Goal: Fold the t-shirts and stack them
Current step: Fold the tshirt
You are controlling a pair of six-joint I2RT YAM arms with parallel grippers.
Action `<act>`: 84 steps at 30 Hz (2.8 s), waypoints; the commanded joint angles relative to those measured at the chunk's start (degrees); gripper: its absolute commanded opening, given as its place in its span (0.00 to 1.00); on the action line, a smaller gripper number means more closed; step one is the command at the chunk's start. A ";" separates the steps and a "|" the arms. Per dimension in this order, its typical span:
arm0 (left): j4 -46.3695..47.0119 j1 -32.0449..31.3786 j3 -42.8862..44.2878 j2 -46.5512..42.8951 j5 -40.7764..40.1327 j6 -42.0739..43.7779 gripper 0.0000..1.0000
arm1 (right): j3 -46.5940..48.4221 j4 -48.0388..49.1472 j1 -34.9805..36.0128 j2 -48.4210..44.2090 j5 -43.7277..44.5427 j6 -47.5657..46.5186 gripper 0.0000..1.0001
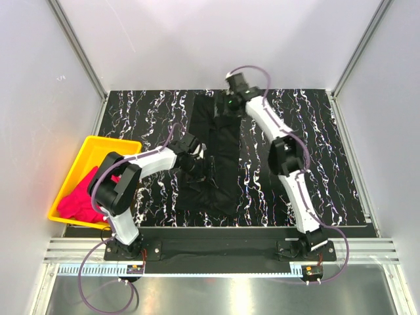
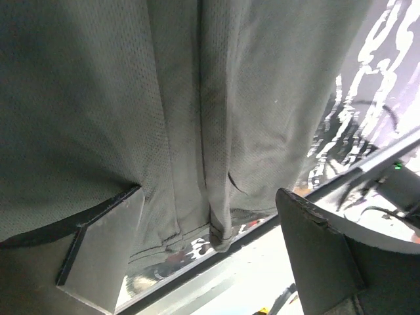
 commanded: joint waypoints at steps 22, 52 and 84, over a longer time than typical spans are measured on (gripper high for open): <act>-4.27 1.21 -13.56 -31.26 -2.67 -2.04 0.89 | -89.42 4.65 -12.54 -70.89 -27.42 12.98 0.88; 13.48 7.20 -36.16 -25.38 0.67 -11.45 0.60 | -118.98 30.41 0.56 -73.56 -24.61 28.45 0.49; 8.92 7.81 -19.78 -26.18 0.33 -11.89 0.00 | -101.08 22.27 -0.58 -67.05 -24.89 25.74 0.00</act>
